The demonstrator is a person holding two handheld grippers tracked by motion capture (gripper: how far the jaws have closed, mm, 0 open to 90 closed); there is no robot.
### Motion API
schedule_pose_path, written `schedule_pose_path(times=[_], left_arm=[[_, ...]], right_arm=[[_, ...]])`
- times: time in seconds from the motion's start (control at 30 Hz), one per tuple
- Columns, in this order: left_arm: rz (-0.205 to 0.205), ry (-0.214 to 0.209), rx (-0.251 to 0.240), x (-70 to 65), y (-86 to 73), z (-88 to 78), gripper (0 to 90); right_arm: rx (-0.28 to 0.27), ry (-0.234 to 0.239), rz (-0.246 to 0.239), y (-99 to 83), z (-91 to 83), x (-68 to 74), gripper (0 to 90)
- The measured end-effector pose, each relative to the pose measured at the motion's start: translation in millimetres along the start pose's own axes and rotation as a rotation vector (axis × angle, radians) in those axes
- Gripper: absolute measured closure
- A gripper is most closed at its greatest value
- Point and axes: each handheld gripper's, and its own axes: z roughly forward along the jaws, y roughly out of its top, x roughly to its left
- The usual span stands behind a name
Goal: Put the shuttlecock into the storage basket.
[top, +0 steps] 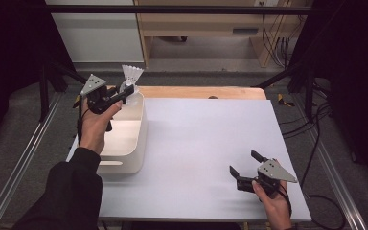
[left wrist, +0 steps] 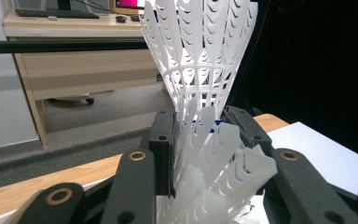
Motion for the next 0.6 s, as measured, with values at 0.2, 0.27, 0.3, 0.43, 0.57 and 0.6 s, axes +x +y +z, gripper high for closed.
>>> schedule_pose_path(times=[0.2,0.27,0.3,0.43,0.57,0.6], left_arm=[[-0.011,0.0,0.018,4.7,-8.2,1.3,64.7],[-0.019,0.001,0.017,6.9,-10.0,1.1,64.8],[-0.024,0.003,0.018,7.9,-10.8,1.0,64.8],[-0.025,0.004,0.027,9.5,-14.1,1.9,64.8],[-0.024,-0.001,0.035,9.1,-16.6,4.0,64.8],[-0.023,-0.001,0.037,9.0,-17.0,4.7,64.8]], right_arm=[[0.0,-0.002,0.002,-0.1,-0.6,-0.3,5.3],[0.001,-0.002,-0.001,-0.1,-0.2,-0.1,5.3],[0.001,-0.002,-0.002,-0.1,-0.1,0.0,5.3],[0.003,-0.002,-0.003,-0.1,-0.1,0.1,5.4],[0.001,-0.002,-0.001,-0.1,-0.3,-0.2,5.3],[0.001,-0.002,-0.002,-0.1,-0.3,-0.2,5.3]])
